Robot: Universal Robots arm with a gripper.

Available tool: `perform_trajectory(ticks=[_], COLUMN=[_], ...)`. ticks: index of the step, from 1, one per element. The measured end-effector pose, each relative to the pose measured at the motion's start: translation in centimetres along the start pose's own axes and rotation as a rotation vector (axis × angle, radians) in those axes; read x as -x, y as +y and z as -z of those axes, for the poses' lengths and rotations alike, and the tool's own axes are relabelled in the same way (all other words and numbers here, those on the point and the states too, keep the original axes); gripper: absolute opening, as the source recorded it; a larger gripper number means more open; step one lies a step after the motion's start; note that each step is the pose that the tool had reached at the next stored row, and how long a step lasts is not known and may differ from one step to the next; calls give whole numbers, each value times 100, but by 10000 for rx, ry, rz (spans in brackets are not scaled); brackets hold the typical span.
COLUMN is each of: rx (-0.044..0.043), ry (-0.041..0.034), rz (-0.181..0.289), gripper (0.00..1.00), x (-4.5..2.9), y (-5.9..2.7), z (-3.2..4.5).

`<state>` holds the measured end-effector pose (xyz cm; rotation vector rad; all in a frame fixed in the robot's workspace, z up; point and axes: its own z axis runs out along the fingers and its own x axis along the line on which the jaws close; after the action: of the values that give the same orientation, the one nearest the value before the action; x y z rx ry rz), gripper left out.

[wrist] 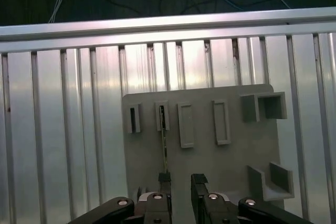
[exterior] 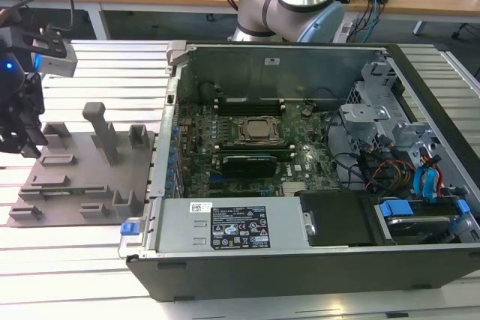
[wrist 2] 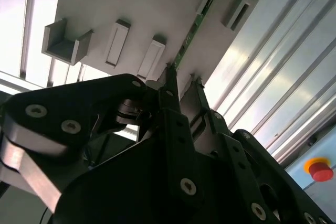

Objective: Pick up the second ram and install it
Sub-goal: 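Pick up the second ram and move it above second insertion slot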

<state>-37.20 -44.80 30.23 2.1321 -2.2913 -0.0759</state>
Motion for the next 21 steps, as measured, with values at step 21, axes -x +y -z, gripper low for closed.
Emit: perform_trajectory(ticks=[21], rx=[0], ry=[0], rz=[0], gripper=[30], x=[-10], y=[-17], z=[-405])
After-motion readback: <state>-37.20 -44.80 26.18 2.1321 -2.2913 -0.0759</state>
